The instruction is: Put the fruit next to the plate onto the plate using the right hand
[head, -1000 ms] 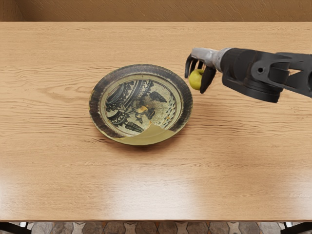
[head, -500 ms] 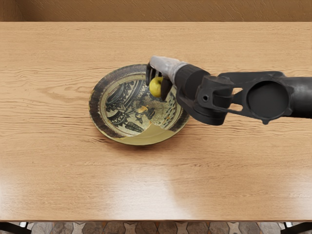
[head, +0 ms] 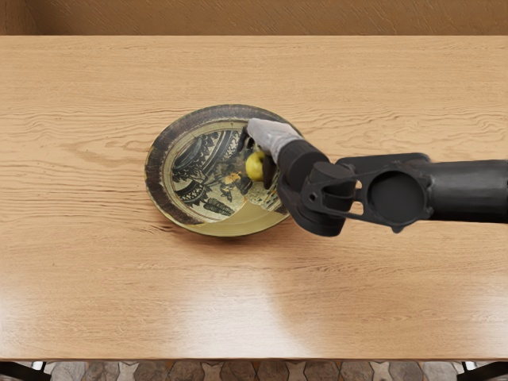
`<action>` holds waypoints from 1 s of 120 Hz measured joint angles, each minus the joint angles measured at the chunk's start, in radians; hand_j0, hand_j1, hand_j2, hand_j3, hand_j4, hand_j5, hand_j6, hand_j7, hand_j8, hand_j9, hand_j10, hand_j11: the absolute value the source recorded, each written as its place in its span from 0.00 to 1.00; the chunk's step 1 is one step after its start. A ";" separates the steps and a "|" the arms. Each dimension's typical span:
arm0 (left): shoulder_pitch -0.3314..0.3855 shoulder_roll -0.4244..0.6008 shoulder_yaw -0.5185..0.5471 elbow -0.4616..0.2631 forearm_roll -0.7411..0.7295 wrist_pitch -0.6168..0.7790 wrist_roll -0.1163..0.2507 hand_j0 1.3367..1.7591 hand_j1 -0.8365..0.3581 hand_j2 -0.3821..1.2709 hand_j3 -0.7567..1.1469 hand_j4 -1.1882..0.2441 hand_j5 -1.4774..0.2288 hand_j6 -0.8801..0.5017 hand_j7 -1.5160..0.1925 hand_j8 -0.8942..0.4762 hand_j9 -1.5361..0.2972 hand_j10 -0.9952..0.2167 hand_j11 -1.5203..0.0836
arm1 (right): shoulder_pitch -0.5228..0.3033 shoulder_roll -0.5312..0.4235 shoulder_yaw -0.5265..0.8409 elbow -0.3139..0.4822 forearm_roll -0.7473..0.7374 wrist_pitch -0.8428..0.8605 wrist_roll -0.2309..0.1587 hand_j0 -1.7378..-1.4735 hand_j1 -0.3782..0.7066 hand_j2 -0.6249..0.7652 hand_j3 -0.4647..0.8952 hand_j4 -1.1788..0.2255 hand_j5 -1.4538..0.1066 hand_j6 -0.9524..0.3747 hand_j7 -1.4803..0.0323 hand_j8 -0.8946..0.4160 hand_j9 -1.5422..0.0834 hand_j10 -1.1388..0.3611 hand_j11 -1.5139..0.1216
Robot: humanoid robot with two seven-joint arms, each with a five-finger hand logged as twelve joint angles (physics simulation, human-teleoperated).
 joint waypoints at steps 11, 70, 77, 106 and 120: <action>0.000 0.000 0.000 0.000 0.000 0.000 0.000 0.76 0.99 0.23 0.40 0.83 0.87 0.64 0.89 0.65 0.84 0.82 0.95 | 0.001 0.000 0.041 -0.012 0.015 0.022 0.000 0.31 0.26 0.54 0.34 0.63 0.67 0.55 0.72 0.53 0.70 0.57 0.68; 0.000 0.000 0.000 0.000 0.000 0.000 0.000 0.76 0.99 0.23 0.40 0.83 0.87 0.64 0.89 0.65 0.84 0.82 0.95 | -0.037 -0.503 0.434 0.151 0.369 0.859 0.000 0.30 0.07 0.46 0.34 0.80 0.89 0.68 0.94 0.65 0.91 0.73 0.89; 0.000 0.000 0.000 0.000 0.000 0.000 0.000 0.76 0.99 0.23 0.40 0.83 0.87 0.64 0.89 0.65 0.84 0.82 0.95 | -0.039 -0.566 0.444 0.153 0.414 0.946 0.001 0.30 0.07 0.45 0.34 0.81 0.90 0.69 0.94 0.65 0.91 0.73 0.89; -0.002 0.000 -0.001 0.000 0.000 0.000 0.000 0.76 0.99 0.23 0.40 0.83 0.87 0.64 0.89 0.65 0.84 0.82 0.95 | -0.051 -0.809 0.452 0.153 0.555 1.052 0.022 0.30 0.06 0.45 0.34 0.82 0.91 0.69 0.95 0.66 0.92 0.74 0.90; -0.003 0.000 0.000 0.000 0.000 0.000 0.000 0.76 0.99 0.23 0.40 0.83 0.87 0.64 0.89 0.65 0.84 0.82 0.95 | -0.052 -0.884 0.448 0.152 0.603 1.059 0.023 0.30 0.06 0.45 0.34 0.82 0.91 0.69 0.95 0.66 0.93 0.74 0.90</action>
